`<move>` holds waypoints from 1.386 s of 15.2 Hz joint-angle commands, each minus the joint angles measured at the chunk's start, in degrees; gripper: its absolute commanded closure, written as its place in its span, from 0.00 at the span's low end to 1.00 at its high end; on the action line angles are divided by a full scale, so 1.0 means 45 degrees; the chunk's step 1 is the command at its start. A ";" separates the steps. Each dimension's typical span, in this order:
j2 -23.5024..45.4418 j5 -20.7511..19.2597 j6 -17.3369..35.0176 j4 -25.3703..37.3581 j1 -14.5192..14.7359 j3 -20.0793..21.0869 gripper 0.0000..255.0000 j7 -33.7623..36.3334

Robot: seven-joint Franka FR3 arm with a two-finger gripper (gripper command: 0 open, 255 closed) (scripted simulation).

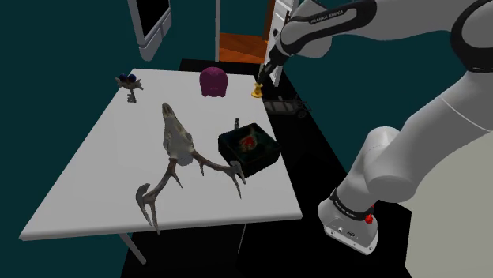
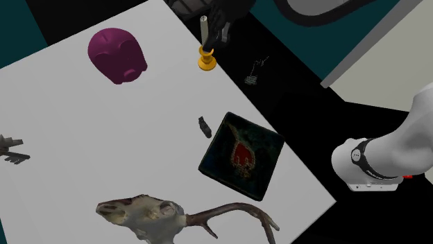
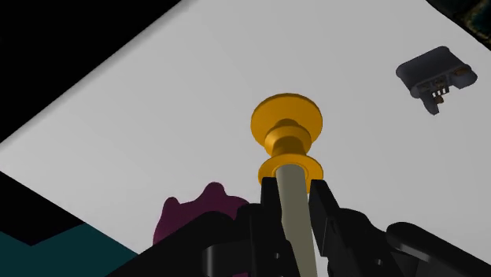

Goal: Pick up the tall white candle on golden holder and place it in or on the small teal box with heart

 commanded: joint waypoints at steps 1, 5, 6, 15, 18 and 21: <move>-0.0132 -0.0149 -0.0346 0.0225 -0.0065 0.0064 1.00 0.0137; -0.0378 -0.0399 -0.0976 0.0644 -0.0163 0.0212 1.00 0.0410; -0.0798 -0.0715 -0.0915 0.0228 -0.0254 0.0522 1.00 0.0846; -0.4140 -0.2194 -0.0983 -0.2900 -0.0925 0.3414 1.00 0.4248; -0.5144 -0.2267 -0.1195 -0.3701 -0.0936 0.4366 1.00 0.5264; -0.6086 -0.2184 -0.1477 -0.4372 -0.0815 0.5321 1.00 0.6265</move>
